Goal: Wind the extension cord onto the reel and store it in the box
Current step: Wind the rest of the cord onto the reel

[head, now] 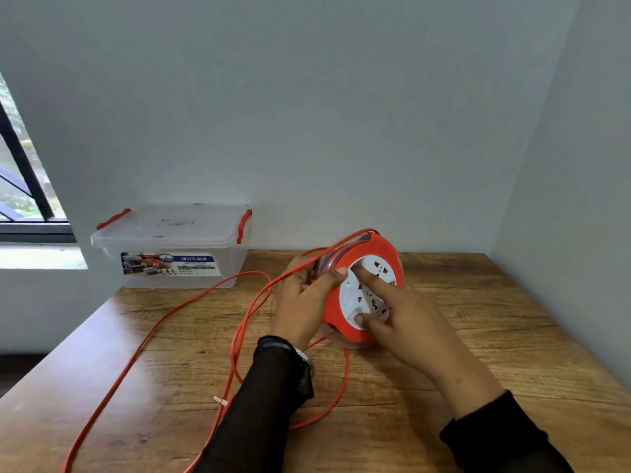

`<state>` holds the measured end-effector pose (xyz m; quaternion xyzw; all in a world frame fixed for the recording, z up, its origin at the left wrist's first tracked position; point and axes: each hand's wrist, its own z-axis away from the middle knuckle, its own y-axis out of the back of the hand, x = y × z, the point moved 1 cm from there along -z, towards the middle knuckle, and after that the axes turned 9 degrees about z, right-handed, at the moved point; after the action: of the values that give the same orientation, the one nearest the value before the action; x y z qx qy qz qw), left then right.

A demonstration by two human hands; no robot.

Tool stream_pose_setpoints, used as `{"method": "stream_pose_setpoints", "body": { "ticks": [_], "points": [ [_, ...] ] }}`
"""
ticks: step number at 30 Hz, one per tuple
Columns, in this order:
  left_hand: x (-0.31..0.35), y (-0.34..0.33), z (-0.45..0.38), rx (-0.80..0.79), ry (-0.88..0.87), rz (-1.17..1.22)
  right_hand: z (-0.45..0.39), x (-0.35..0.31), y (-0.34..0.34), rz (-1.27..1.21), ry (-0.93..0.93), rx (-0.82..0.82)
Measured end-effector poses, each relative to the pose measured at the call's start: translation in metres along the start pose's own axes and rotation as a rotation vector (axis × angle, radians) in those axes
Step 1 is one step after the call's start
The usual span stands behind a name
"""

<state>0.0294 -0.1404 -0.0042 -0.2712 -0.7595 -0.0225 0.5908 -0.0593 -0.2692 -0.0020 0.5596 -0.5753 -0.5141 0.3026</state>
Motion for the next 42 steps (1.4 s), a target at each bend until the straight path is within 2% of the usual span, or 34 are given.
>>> {"method": "stream_pose_setpoints", "body": {
  "ticks": [2,7,13,20,24,27,31,37,39,42],
  "points": [
    [-0.002,0.0,-0.001,-0.028,0.02,0.027,0.0,0.001,0.0,-0.058,-0.027,0.009],
    [-0.009,-0.009,0.001,-0.052,0.108,0.072,0.0,0.004,-0.003,0.058,-0.14,0.242],
    [-0.008,-0.009,-0.001,-0.095,0.127,0.099,0.001,0.005,-0.006,-0.013,-0.202,0.349],
    [-0.012,-0.017,0.0,-0.125,0.036,0.074,0.0,0.012,-0.001,-0.244,-0.305,0.49],
    [-0.023,-0.034,0.011,-0.153,0.116,0.055,-0.001,0.018,0.004,-0.572,-0.398,0.537],
    [-0.028,-0.038,0.014,-0.196,0.149,0.038,-0.002,0.02,0.002,-0.671,-0.421,0.512],
    [-0.024,-0.029,0.009,-0.124,0.121,-0.013,-0.002,0.017,0.002,-0.582,-0.415,0.45],
    [-0.012,-0.026,0.008,-0.033,0.03,0.055,0.001,0.009,0.004,-0.373,-0.345,0.476],
    [-0.015,-0.029,0.012,-0.03,0.042,0.062,0.002,0.009,0.004,-0.497,-0.4,0.507],
    [-0.02,-0.038,0.016,-0.078,0.048,0.038,0.0,0.007,0.008,-1.029,-0.536,0.479]
  ]
}}
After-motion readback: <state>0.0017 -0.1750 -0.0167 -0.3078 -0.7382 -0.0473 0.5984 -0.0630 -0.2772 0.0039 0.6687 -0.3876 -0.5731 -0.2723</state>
